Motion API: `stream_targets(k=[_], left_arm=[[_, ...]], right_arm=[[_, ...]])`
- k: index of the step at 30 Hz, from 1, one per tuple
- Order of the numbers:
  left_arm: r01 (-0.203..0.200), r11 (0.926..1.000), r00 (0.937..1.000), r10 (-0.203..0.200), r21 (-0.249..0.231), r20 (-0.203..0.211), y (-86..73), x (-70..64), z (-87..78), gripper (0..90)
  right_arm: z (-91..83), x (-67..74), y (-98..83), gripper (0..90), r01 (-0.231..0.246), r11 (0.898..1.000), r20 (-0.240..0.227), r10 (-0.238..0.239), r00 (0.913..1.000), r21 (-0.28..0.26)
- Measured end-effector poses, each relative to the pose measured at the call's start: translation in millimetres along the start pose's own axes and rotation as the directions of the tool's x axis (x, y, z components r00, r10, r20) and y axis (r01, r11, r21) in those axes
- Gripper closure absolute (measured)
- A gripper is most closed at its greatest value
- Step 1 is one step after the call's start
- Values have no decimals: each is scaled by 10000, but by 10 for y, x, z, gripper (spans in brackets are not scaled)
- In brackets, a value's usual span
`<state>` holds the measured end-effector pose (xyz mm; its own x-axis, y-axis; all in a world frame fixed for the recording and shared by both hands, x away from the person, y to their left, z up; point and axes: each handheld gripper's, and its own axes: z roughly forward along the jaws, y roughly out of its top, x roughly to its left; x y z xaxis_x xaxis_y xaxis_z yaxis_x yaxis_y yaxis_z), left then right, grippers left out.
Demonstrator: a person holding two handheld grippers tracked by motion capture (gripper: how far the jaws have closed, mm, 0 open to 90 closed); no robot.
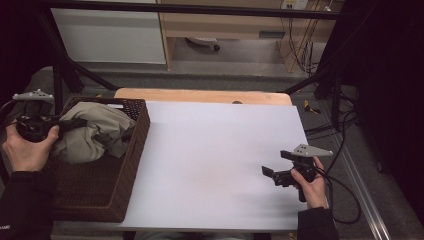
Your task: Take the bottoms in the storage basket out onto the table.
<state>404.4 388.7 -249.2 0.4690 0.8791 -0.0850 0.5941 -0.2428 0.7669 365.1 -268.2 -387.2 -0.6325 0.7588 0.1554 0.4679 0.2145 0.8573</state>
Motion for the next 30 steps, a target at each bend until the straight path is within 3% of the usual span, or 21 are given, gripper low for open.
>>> stream_targets(k=[30], left_arm=[[-601, 9960, 9981, 609, -668, 101, 258, -163, -432, 707]], right_arm=[[-5, 1, 4, 4, -26, 10000, -8, 26, 10000, -43]])
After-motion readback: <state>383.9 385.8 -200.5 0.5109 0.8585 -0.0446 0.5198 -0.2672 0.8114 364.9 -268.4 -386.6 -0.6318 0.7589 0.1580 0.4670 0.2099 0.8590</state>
